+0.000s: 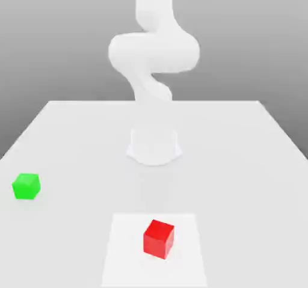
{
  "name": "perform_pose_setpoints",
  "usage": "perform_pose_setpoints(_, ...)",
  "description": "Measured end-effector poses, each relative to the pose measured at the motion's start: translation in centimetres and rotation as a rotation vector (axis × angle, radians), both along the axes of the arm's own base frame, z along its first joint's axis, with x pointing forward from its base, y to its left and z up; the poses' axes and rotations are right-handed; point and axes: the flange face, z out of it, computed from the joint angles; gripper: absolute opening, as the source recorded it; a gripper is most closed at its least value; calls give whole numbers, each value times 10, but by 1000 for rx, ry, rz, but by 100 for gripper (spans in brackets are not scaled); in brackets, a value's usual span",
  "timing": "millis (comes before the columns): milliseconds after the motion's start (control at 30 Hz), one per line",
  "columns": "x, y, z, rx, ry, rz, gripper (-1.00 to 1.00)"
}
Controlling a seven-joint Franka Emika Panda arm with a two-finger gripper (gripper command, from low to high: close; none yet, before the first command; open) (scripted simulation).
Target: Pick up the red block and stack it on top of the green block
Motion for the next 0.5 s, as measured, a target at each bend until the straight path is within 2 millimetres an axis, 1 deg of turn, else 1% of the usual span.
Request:
perform_pose_setpoints(100, 33, -1, -57, -44, 86, 123, 0)
perform_pose_setpoints(233, 63, 3, -135, -103, 192, 282, 0)
perform_pose_setpoints(367, 78, 11, -214, -166, 292, 441, 0)
perform_pose_setpoints(500, 79, 18, -292, -233, 390, 601, 0)
